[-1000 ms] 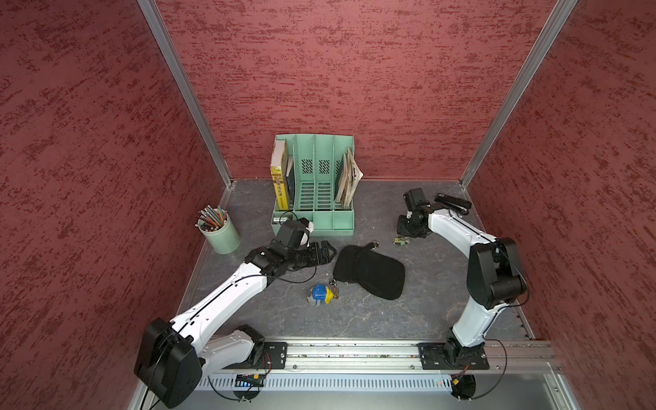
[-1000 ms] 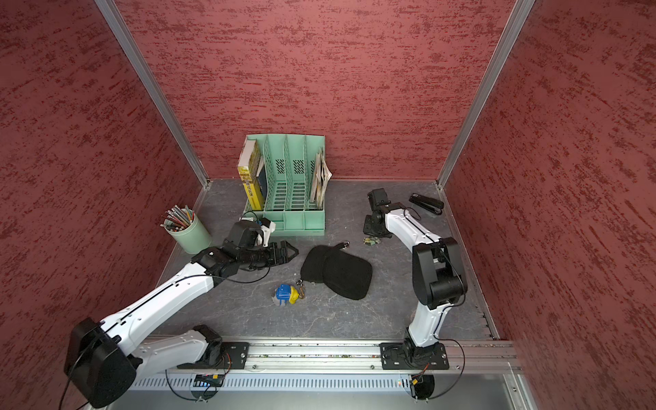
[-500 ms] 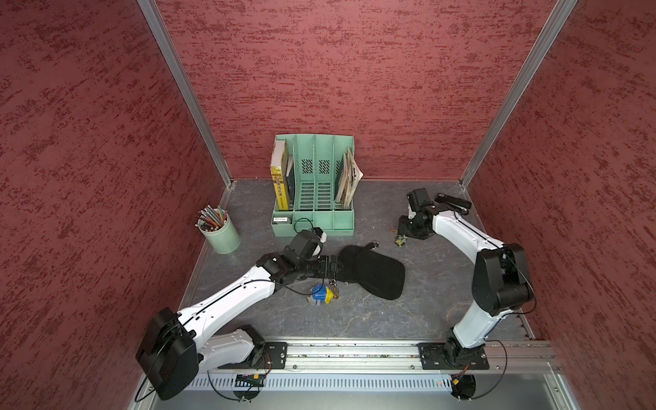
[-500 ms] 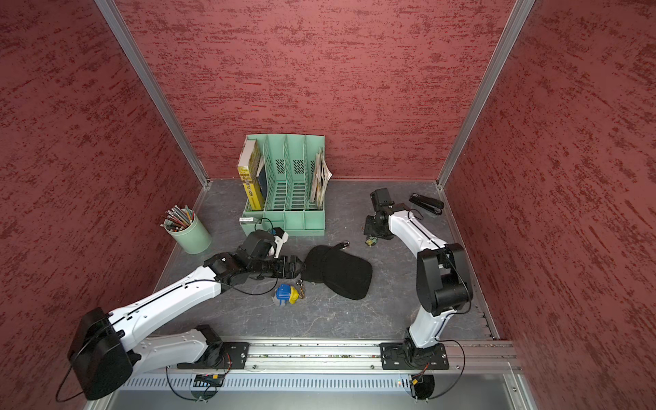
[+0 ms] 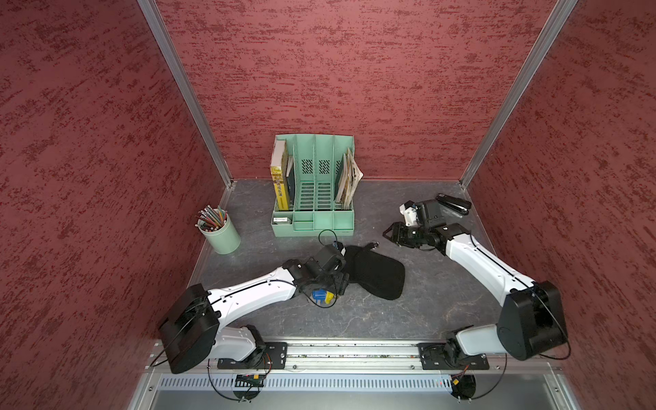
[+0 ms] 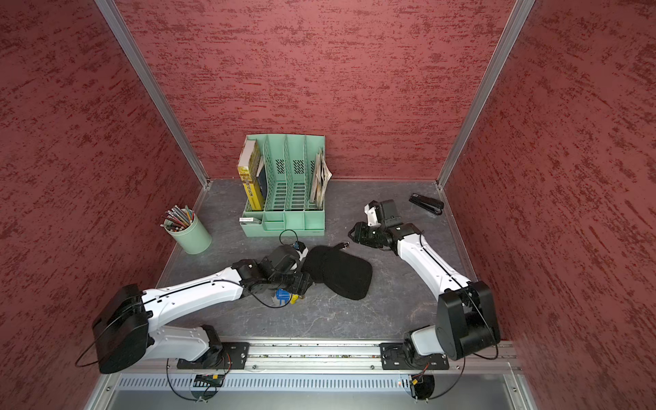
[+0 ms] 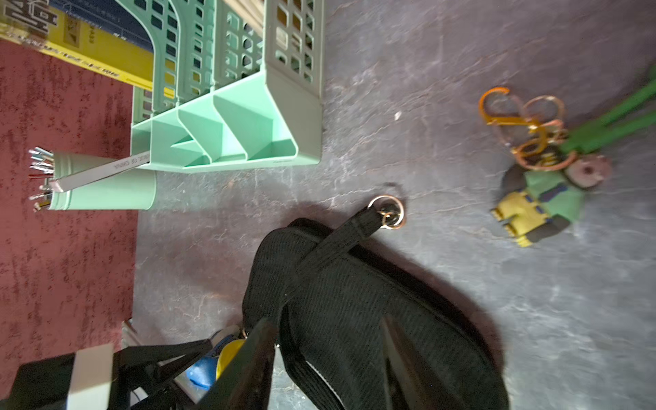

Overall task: Remove the decoration from the bag
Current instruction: Pick up the bag from the center of the board.

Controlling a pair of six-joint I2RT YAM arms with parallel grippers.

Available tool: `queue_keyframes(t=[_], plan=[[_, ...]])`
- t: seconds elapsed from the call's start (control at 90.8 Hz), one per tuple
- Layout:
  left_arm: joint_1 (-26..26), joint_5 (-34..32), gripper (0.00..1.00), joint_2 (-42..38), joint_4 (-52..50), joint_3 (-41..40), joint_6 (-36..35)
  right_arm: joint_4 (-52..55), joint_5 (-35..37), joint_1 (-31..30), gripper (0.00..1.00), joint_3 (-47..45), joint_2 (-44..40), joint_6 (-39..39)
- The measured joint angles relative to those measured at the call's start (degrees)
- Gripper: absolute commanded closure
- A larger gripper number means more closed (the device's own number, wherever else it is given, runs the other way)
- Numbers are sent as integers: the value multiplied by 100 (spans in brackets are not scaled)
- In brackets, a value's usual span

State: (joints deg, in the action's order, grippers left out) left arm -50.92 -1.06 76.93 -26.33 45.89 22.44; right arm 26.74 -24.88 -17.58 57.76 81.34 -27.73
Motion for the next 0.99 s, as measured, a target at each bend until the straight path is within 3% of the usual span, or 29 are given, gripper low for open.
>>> queue_keyframes(t=[0.231,0.408,0.738,0.848,0.992], plan=[[81,-96,24,389,343,-15,4,-424,-328,-216,50,-243,166,-341],[192,-90,33,1008,737,96,107,-654,-409,-225,51,-286,170,-393],[188,-72,86,1609,992,557,201,-706,-402,-225,52,-372,7,-313],[149,-52,95,1609,984,748,184,-723,-400,-225,57,-411,-59,-273],[120,20,99,1563,916,966,245,-811,-409,-225,62,-562,-356,-160]])
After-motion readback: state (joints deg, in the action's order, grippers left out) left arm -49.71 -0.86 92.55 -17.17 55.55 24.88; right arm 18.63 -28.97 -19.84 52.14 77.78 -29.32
